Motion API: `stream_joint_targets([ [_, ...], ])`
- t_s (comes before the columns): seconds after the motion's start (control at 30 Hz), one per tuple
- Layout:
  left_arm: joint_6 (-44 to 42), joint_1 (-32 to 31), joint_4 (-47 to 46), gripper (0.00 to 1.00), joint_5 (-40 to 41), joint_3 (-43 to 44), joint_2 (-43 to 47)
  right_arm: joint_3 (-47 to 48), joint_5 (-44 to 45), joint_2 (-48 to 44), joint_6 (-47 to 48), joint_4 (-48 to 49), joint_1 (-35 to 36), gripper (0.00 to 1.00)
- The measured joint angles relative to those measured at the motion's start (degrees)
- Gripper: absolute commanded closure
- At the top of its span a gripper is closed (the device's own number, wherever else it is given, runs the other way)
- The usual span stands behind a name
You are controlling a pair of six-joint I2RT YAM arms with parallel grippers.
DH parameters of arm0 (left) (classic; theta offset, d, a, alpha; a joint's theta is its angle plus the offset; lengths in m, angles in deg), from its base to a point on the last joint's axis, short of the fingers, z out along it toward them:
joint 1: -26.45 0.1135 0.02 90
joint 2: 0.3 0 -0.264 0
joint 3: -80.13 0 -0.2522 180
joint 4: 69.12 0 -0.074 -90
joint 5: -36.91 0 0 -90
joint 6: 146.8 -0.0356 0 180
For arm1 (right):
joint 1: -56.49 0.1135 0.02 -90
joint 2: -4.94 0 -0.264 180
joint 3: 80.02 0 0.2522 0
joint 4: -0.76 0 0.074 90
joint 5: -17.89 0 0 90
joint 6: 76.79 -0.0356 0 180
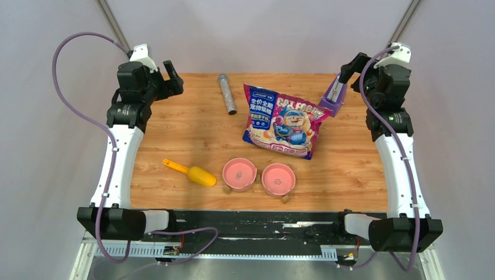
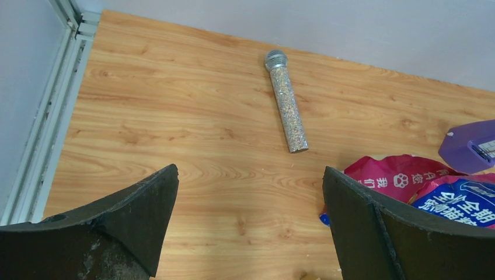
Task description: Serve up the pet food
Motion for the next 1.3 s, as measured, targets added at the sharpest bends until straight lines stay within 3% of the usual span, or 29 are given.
stream_joint_targets([
  [0.2,0.9,0.0,-3.2,0.00,-2.7,-2.0,-0.1,-1.2,-2.5,0.5,-0.4,0.1,0.0,0.08],
  [0.37,4.7,0.0,-11.4,0.00,-10.5,-11.6,0.8,-1.2,-5.4,1.9,-2.6,0.0,-0.3,0.09],
  [0.5,8.8,-1.4,-16.0,0.03,-14.6,-18.4,-1.1,-0.2,-9.0,5.3,-6.8,-1.3,-2.7,0.15],
  [0.73,13.4,-10.7,-19.0,0.18,-16.1,-22.0,-10.4,-1.8,-17.9,10.6,-15.6,-3.8,-9.1,0.32],
  [0.9,15.1,-15.0,-20.9,0.29,-16.9,-22.1,-16.9,-4.4,-22.5,14.3,-20.9,-4.4,-9.2,0.39],
  [1.07,15.3,-18.5,-24.2,0.46,-18.6,-22.0,-22.9,-6.5,-24.8,19.3,-23.8,-4.9,-9.2,0.45],
  [1.3,14.6,-21.8,-28.1,0.52,-22.0,-20.7,-31.5,-7.0,-30.5,25.2,-24.4,-5.2,-9.2,0.48],
])
